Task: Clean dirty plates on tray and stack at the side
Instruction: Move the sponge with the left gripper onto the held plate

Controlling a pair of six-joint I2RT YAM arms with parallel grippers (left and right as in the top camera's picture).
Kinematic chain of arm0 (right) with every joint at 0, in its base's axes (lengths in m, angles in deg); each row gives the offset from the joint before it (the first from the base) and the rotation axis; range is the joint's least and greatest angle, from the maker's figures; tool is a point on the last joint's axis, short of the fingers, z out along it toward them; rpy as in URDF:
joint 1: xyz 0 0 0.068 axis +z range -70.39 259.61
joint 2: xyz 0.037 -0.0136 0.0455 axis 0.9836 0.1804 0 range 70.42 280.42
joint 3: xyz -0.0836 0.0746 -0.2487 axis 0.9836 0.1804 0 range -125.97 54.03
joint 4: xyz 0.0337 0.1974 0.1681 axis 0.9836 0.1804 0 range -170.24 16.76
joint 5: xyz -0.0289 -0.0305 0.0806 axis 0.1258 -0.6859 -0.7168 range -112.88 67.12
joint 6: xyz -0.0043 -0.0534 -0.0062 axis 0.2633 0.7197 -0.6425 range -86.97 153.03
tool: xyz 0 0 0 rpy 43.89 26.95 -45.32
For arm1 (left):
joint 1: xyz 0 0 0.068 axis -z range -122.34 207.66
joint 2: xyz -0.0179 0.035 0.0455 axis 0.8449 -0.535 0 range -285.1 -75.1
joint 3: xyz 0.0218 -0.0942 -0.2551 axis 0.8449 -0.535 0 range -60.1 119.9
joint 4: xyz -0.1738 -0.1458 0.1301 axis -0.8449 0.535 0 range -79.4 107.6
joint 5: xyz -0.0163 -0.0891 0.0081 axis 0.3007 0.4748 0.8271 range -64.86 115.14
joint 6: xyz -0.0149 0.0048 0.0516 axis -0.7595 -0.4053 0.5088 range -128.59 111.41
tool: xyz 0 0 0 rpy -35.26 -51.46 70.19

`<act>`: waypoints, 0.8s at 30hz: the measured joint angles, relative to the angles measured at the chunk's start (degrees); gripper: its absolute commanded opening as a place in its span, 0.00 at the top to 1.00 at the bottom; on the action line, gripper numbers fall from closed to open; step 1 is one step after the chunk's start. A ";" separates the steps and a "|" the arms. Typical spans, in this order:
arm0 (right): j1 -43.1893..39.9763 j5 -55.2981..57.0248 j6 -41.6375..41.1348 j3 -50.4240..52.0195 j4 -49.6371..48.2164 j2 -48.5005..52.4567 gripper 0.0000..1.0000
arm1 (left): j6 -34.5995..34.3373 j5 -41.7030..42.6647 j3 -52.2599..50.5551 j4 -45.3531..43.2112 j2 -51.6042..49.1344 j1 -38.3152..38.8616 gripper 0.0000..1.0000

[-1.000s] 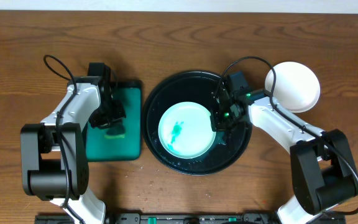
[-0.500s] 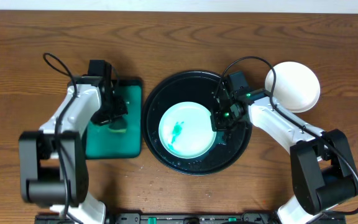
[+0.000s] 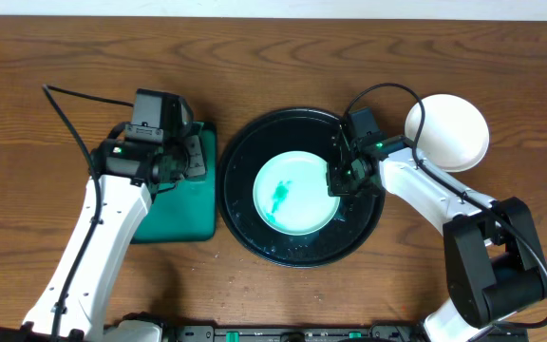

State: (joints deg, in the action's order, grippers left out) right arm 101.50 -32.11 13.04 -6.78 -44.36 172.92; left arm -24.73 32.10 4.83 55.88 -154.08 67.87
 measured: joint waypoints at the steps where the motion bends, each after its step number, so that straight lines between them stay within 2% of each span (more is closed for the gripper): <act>1: 0.00 0.35 -0.46 0.00 -0.13 0.00 0.99 | -0.11 -0.02 0.00 0.31 -0.13 0.44 0.93; 8: 0.76 1.57 -1.92 0.00 -0.37 1.01 0.99 | -0.74 0.17 0.00 -0.04 -1.38 5.70 0.93; 16: 2.82 3.78 -3.08 -0.63 -0.24 2.36 0.99 | -2.34 2.05 0.00 -4.39 -6.27 13.31 0.93; 24: 3.17 4.59 -3.69 -0.85 -0.09 2.47 0.99 | -8.57 4.87 0.00 -7.85 -15.10 14.75 0.92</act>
State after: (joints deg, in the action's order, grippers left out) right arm 104.67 -27.52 9.35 -7.64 -44.45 175.39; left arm -33.30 36.98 4.83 48.03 -169.18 82.63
